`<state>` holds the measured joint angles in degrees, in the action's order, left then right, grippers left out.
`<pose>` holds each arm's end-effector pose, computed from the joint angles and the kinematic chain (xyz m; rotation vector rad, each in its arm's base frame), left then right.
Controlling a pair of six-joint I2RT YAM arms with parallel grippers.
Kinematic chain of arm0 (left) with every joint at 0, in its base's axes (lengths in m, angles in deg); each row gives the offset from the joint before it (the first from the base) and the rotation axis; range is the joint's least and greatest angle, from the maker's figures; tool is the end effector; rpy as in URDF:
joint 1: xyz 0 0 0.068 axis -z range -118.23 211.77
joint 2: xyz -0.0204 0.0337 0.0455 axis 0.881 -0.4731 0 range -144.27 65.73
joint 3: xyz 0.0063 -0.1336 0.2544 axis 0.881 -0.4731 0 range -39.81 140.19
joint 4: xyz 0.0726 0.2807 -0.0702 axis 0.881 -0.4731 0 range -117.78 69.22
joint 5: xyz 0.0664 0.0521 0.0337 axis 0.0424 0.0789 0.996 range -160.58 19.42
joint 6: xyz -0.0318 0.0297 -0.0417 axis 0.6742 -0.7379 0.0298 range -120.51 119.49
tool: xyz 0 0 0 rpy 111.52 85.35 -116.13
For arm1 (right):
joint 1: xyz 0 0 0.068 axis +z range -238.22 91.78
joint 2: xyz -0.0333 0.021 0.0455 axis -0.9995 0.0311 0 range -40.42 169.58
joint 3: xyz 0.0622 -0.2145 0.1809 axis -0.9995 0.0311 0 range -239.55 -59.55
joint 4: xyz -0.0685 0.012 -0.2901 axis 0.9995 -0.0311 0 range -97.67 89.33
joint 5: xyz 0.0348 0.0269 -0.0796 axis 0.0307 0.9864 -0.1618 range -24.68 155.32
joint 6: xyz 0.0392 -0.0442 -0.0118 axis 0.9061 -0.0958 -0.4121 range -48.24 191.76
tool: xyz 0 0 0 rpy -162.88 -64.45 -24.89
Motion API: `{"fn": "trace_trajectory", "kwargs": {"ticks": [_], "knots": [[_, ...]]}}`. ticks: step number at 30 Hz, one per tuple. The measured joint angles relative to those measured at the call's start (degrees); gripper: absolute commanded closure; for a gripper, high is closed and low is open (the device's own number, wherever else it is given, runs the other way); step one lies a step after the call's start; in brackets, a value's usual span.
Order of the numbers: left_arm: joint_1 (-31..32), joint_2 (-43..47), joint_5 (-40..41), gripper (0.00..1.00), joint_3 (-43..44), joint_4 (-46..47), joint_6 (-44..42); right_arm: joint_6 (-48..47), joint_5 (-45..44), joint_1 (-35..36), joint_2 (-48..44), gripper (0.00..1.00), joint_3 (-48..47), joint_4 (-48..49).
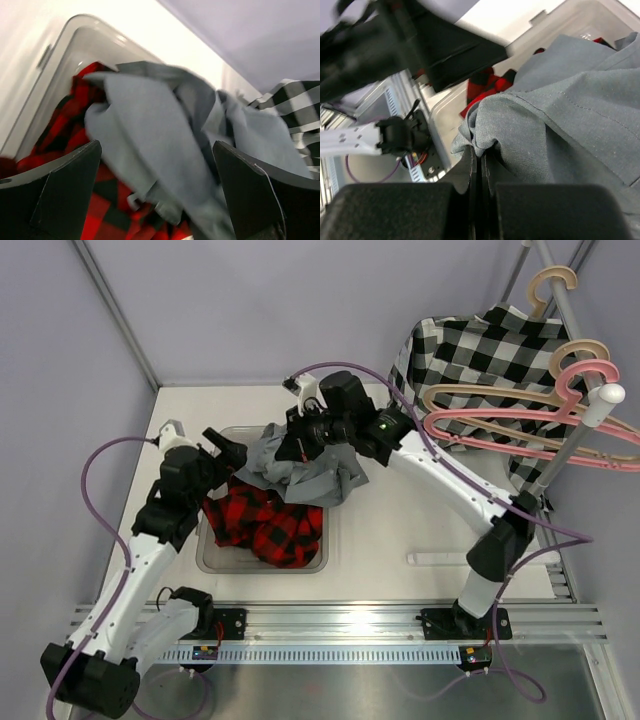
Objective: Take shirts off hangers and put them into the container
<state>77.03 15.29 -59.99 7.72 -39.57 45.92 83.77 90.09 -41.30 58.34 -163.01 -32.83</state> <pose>0.2322 -0.0547 0.3305 -0.6508 1.8703 -0.5303 0.2884 0.3357 0.4195 -0.9232 1.9753 1.0589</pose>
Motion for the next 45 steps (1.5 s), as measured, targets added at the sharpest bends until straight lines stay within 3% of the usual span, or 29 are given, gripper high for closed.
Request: {"fn": "trace_trajectory", "kwargs": {"ticks": [9, 18, 22, 26, 29, 30, 33, 34, 41, 45], "knots": [[0.0, 10.6, 6.1, 0.01, 1.0, -9.2, -2.6, 2.5, 2.5, -2.0, 15.7, 1.00, -1.6, 2.3], [0.0, 12.9, 2.9, 0.01, 6.5, -10.7, -6.5, 3.1, 0.7, -0.2, 35.3, 0.83, -17.6, -8.1], [0.0, 13.4, 0.2, 0.01, 6.5, -10.7, -7.0, 3.3, -1.7, 2.0, 39.8, 0.80, -18.3, -10.3], [0.0, 15.0, -1.3, 0.01, 6.5, -11.1, -7.2, 4.5, -2.4, 3.2, 39.6, 0.66, -15.4, -7.9], [0.0, 16.2, -1.7, 0.01, 6.8, -11.8, -7.5, 5.1, -4.7, 4.2, 38.7, 0.44, -14.1, -6.4], [0.0, 16.4, -1.7, 0.01, 7.3, -12.0, -7.6, 5.0, -6.2, 4.9, 38.1, 0.32, -13.5, -5.9], [0.0, 16.5, -1.8, 0.01, 8.9, -12.4, -8.4, 4.2, -11.9, 7.8, 35.5, 0.15, -11.4, -4.8], [0.0, 16.5, -1.8, 0.01, 9.5, -12.5, -8.8, 4.0, -14.2, 8.9, 34.3, 0.03, -10.7, -4.9], [0.0, 16.6, -0.3, 0.01, 12.3, -15.8, -11.6, 4.2, -26.0, 10.4, 23.4, 0.00, -4.0, -11.5], [0.0, 16.7, 0.9, 0.01, 13.2, -17.3, -12.7, 6.3, -32.4, 9.8, 10.7, 0.01, 1.7, -14.1]]}}
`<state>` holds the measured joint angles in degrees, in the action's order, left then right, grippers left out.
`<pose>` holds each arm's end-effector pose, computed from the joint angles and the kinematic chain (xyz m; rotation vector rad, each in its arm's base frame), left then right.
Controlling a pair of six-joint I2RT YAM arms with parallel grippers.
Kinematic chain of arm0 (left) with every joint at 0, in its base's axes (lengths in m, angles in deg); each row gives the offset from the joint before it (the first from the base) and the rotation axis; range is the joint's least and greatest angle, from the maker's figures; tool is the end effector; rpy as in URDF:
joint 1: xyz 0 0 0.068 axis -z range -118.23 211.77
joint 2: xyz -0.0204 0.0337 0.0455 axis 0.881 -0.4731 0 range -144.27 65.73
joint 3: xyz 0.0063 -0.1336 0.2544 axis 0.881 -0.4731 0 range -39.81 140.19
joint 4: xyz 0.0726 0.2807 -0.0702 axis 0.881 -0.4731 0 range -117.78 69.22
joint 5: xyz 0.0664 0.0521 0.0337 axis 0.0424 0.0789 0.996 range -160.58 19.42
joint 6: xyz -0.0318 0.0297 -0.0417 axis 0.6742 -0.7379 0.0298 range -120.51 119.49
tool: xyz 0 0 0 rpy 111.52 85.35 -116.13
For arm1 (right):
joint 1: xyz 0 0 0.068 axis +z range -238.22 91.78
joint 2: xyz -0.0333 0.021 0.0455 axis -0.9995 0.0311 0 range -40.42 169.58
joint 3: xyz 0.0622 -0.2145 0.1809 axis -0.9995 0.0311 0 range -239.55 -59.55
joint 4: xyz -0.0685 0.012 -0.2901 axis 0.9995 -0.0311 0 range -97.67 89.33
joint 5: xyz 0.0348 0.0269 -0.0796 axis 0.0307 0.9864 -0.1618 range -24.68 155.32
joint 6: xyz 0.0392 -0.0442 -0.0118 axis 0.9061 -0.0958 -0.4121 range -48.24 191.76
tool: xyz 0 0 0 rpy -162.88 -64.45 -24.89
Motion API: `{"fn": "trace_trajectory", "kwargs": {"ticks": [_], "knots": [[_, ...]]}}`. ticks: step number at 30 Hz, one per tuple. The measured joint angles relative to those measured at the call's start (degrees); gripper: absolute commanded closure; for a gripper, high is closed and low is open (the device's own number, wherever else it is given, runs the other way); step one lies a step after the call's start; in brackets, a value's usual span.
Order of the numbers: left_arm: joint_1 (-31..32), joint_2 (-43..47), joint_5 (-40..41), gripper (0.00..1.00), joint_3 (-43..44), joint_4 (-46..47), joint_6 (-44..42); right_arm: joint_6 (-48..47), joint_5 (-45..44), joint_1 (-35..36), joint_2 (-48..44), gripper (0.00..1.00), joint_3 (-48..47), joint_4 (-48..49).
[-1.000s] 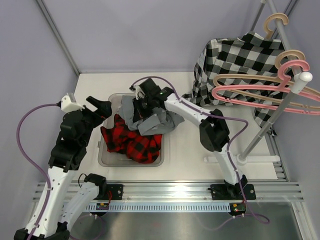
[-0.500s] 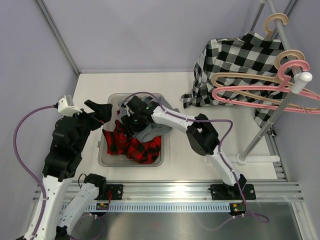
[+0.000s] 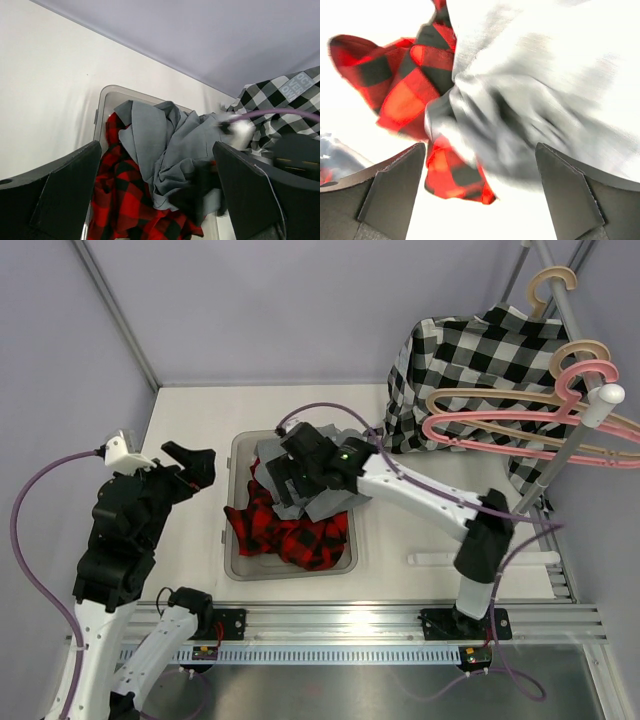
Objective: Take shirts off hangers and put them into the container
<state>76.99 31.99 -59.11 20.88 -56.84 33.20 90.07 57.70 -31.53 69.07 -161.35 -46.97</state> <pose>0.1279 -0.0255 0.4320 -0.4271 1.6952 -0.4559 0.2642 0.3912 0.3023 -0.7831 2.4173 0.3684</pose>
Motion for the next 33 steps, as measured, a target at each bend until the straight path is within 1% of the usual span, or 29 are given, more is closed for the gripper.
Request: {"fn": "trace_trajectory", "kwargs": {"ticks": [3, 7, 9, 11, 13, 14, 16, 18, 20, 22, 25, 27, 29, 33], "knots": [[0.0, 0.0, 0.1, 0.01, 0.0, -0.5, -0.5, 0.3, -0.8, -0.1, -10.4, 0.00, 4.2, 0.4], [0.0, -0.2, -1.6, 0.01, -0.4, 0.4, -0.7, 0.4, -1.6, 0.1, -18.4, 0.01, 4.6, 0.6], [-0.1, -1.0, -4.7, 0.01, -1.5, 2.7, -0.9, 1.0, -4.5, 0.9, -21.0, 0.00, 5.5, 0.5], [-0.1, -3.6, -9.4, 0.01, -2.1, 5.4, -1.4, 2.1, -7.4, 2.1, -24.5, 0.01, 8.4, 0.2], [1.2, -9.9, -14.6, 0.01, -2.0, 9.0, -2.6, 3.5, -9.3, 3.4, -30.3, 0.00, 13.7, -0.1], [2.8, -13.3, -15.6, 0.01, -2.0, 10.7, -3.6, 4.1, -9.6, 3.8, -33.5, 0.01, 16.0, -0.6], [8.6, -20.4, -15.1, 0.01, -1.4, 12.2, -6.0, 5.3, -9.7, 4.2, -40.8, 0.01, 19.8, -1.0], [14.8, -27.1, -13.9, 0.01, 0.0, 12.6, -8.7, 6.4, -9.6, 4.4, -48.3, 0.00, 21.6, -1.8], [20.1, -34.6, -12.1, 0.01, 3.8, 12.5, -11.7, 7.6, -9.4, 4.5, -54.5, 0.01, 21.9, -2.1], [22.7, -39.7, -9.2, 0.01, 8.3, 11.6, -14.4, 8.4, -8.9, 4.5, -59.1, 0.00, 22.6, -1.9], [25.2, -48.2, -4.8, 0.01, 17.4, 12.3, -17.3, 9.5, -8.6, 4.5, -63.3, 0.01, 24.7, -3.1], [26.6, -54.2, -1.8, 0.01, 23.1, 12.7, -18.9, 10.2, -8.3, 4.6, -64.3, 0.01, 25.6, -4.1], [27.6, -59.0, 0.4, 0.01, 26.6, 12.7, -20.0, 10.8, -8.0, 4.6, -64.4, 0.01, 26.9, -4.4], [29.0, -69.7, 3.4, 0.01, 33.6, 9.9, -21.3, 11.7, -7.5, 4.6, -64.2, 0.01, 30.2, -4.8]]}}
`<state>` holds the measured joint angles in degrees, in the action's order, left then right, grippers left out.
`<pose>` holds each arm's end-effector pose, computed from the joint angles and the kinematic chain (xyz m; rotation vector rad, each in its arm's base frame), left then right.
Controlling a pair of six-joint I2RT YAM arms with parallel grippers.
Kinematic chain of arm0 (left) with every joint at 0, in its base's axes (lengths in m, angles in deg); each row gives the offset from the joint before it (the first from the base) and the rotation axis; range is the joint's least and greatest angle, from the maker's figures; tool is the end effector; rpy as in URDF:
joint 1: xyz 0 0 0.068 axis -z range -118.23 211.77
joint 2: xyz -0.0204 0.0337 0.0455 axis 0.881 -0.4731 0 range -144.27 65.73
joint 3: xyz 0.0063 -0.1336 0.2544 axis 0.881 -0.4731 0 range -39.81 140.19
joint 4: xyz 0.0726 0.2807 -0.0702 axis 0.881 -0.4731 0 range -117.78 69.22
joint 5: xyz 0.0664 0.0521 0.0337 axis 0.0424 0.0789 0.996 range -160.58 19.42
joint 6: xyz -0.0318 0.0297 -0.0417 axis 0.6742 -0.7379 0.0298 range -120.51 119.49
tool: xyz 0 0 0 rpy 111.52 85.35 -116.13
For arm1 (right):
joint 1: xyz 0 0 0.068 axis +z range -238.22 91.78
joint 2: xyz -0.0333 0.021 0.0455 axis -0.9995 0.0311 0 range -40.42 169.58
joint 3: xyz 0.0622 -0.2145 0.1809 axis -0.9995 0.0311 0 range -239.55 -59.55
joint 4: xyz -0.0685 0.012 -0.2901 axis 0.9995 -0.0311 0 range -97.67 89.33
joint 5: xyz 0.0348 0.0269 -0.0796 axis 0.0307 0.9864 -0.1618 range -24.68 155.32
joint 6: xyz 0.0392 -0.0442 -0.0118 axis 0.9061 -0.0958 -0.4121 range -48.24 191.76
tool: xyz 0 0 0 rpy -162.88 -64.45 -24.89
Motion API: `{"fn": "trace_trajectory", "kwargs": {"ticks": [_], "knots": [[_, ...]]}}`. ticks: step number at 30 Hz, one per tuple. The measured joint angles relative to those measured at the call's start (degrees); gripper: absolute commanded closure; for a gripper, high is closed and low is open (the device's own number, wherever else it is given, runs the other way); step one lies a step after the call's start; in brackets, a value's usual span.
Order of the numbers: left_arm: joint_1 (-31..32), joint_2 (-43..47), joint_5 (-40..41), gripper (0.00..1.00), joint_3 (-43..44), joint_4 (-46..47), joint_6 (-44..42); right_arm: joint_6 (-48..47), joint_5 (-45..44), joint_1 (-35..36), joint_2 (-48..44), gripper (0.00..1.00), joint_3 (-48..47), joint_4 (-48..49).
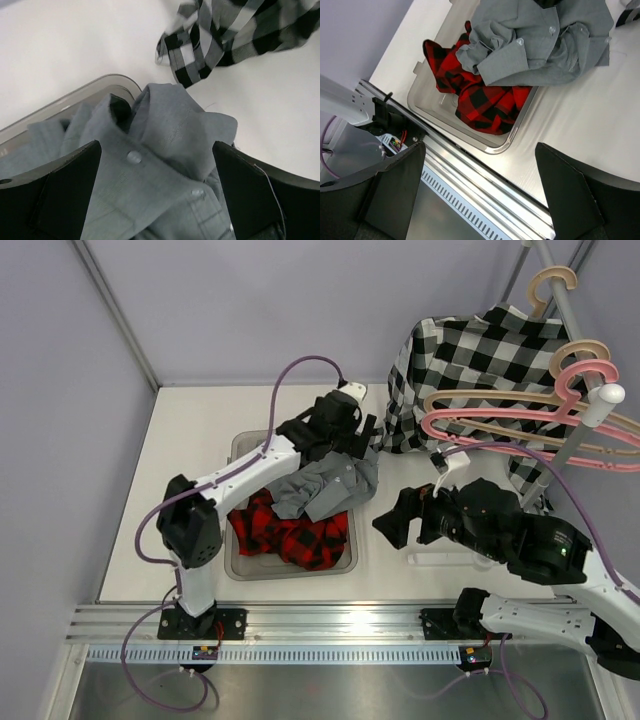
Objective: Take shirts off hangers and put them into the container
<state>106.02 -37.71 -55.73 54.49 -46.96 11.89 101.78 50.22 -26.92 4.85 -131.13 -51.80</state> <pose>0.3449 -0.3199 0.3313 0.4553 2.1295 -0.2839 0.0860 0.1328 0.4422 -0.3879 2.0338 0.7521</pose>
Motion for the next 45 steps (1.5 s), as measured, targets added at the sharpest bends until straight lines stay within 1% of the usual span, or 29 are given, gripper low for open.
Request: {"fn": "trace_trajectory", "kwargs": {"ticks": [4, 8, 12, 15, 18, 19, 20, 22, 23, 24, 26, 28, 29, 30, 35, 38, 41, 45], "knots": [[0.4, -8.2, 0.2, 0.01, 4.5, -3.2, -0.2, 0.3, 0.7, 0.0, -0.1, 0.01, 0.9, -0.2], [0.6, -12.0, 1.4, 0.01, 5.4, -7.2, 0.1, 0.3, 0.7, 0.0, -1.4, 0.01, 1.1, -0.2], [0.7, -12.6, 3.2, 0.01, 5.3, -10.4, 1.2, 0.3, 0.7, 0.0, -2.7, 0.01, 1.2, -0.2], [0.8, -11.6, 4.4, 0.07, 2.9, -9.2, 2.1, 0.3, 0.7, 0.0, -3.3, 0.01, 1.9, 0.4], [0.9, -8.3, 4.5, 0.14, -3.5, -5.1, 2.6, 0.4, 0.9, 0.0, -2.8, 0.01, 2.7, 0.8], [0.9, -6.9, 4.5, 0.19, -5.4, -4.1, 2.5, 0.4, 1.1, 0.0, -2.4, 0.01, 3.0, 0.8], [1.0, -5.7, 4.3, 0.32, -6.6, -3.8, 2.4, 0.4, 1.2, 0.1, -2.0, 0.01, 3.2, 0.8], [1.0, -4.6, 4.0, 0.51, -6.9, -3.8, 2.0, 0.5, 1.2, 0.0, -1.6, 0.01, 3.5, 0.8], [1.0, -4.5, 3.9, 0.69, -6.6, -3.9, 1.7, 0.5, 1.2, 0.0, -1.5, 0.01, 3.5, 0.8], [1.0, -4.5, 3.7, 0.76, -6.0, -4.1, 1.8, 0.5, 1.2, 0.1, -1.5, 0.01, 3.5, 0.8], [1.0, -4.6, 3.4, 0.85, -5.2, -4.4, 1.3, 0.5, 1.2, 0.1, -1.8, 0.01, 3.5, 0.8], [1.0, -4.6, 3.1, 0.88, -5.1, -4.0, 1.1, 0.6, 1.1, 0.1, -2.3, 0.01, 3.5, 0.8], [1.0, -4.6, 2.8, 0.95, -5.2, -3.7, 1.1, 0.7, 1.0, 0.1, -2.6, 0.01, 3.5, 0.7], [1.0, -4.5, 2.4, 1.00, -5.7, -3.2, 1.1, 0.7, 1.0, 0.1, -2.8, 0.01, 3.5, 0.7], [1.0, -2.3, 1.4, 1.00, -8.2, -1.4, 0.9, 0.7, 1.0, 0.1, -2.7, 0.00, 3.5, 0.7], [1.0, 2.2, 2.7, 1.00, -10.2, -0.8, 0.9, 0.7, 1.0, 0.1, -2.3, 0.01, 3.5, 0.7], [1.0, 9.2, 6.3, 1.00, -11.8, -1.1, 0.9, 0.7, 1.0, 0.1, -2.0, 0.01, 3.5, 0.7], [1.0, 22.4, 10.6, 1.00, -12.3, -0.5, -0.6, 0.7, 1.1, 0.1, -2.0, 0.00, 3.5, 0.7]]}}
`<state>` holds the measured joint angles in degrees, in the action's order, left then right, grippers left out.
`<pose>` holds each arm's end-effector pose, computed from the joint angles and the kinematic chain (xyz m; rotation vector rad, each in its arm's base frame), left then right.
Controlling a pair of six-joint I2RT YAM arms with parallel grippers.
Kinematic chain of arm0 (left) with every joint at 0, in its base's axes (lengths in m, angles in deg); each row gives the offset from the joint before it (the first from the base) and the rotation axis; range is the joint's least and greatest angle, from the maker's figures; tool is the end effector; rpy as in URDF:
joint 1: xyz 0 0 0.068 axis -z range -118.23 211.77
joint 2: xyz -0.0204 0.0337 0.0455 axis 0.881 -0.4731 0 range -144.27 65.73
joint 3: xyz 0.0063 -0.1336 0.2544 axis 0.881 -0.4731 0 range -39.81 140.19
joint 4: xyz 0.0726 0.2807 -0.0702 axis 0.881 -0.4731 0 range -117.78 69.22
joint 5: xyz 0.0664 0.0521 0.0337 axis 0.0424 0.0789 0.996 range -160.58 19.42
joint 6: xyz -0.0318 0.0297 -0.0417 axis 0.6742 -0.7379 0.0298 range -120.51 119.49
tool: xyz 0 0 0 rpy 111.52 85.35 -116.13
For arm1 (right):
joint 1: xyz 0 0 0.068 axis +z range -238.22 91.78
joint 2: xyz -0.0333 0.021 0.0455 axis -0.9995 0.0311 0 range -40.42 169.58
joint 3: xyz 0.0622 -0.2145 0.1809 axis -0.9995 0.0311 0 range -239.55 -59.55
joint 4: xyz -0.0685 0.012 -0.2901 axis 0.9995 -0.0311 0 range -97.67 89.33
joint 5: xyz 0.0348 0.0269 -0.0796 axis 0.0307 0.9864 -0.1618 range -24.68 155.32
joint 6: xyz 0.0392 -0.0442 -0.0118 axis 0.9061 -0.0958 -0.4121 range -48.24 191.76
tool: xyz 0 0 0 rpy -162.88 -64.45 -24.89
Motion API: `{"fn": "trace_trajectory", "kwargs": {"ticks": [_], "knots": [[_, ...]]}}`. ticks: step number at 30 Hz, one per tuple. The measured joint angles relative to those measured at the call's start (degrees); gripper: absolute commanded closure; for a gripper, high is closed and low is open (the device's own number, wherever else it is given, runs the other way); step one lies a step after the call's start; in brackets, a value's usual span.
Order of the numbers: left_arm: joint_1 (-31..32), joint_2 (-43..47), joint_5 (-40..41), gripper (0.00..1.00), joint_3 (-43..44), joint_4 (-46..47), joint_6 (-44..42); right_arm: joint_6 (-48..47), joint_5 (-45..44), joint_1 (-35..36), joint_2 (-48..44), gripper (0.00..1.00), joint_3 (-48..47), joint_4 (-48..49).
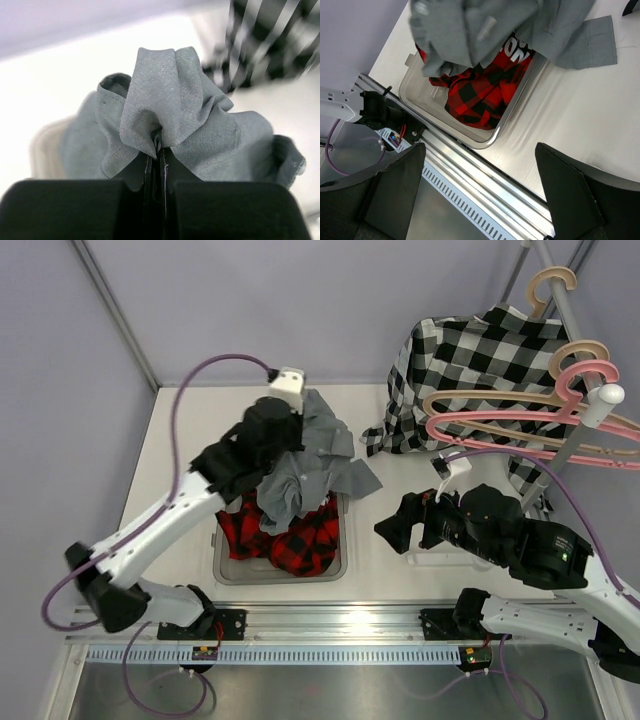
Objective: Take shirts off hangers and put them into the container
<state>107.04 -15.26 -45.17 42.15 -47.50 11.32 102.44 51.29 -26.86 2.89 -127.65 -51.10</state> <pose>0.2686 -0.2437 0.4042 0.2981 1.9569 -0.2002 0.0840 0.1311 0.4276 -0.3960 2.0536 0.7659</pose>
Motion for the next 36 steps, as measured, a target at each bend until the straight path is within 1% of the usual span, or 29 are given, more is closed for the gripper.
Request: {"fn": "trace_trajectory", "kwargs": {"ticks": [3, 6, 10, 15, 19, 21, 26, 33, 36], "knots": [[0.0, 8.9, 2.0, 1.00, 1.5, 0.3, -2.0, 0.0, 0.1, 0.0, 0.1, 0.00, 0.0, 0.0], [0.0, 14.2, 3.5, 1.00, 6.8, 0.5, -4.6, 0.0, 0.1, 0.0, 0.3, 0.01, 0.0, 0.0], [0.0, 15.7, 5.1, 1.00, 15.0, 1.4, -8.7, 0.0, 0.1, 0.0, 0.6, 0.01, 0.0, 0.0], [0.0, 14.4, 5.2, 1.00, 23.1, 1.6, -13.5, 0.0, 0.0, 0.0, 0.7, 0.01, 0.0, 0.0], [0.0, 13.3, 5.0, 1.00, 25.2, 1.5, -14.7, 0.0, 0.0, 0.0, 0.6, 0.00, 0.0, 0.0], [0.0, 13.3, 5.0, 1.00, 24.0, 1.6, -14.6, 0.0, 0.0, 0.0, 0.5, 0.00, 0.0, 0.0], [0.0, 14.9, 4.2, 1.00, 15.0, 1.9, -12.0, 0.0, 0.0, 0.0, 0.5, 0.01, 0.0, 0.0], [0.0, 18.8, 2.9, 1.00, 1.3, -0.8, -3.6, 0.0, 0.1, 0.0, -0.2, 0.01, 0.0, 0.1], [0.0, 21.2, 2.9, 1.00, -6.5, 0.5, 1.0, 0.0, 0.2, 0.0, -0.4, 0.00, 0.0, 0.1]]}}
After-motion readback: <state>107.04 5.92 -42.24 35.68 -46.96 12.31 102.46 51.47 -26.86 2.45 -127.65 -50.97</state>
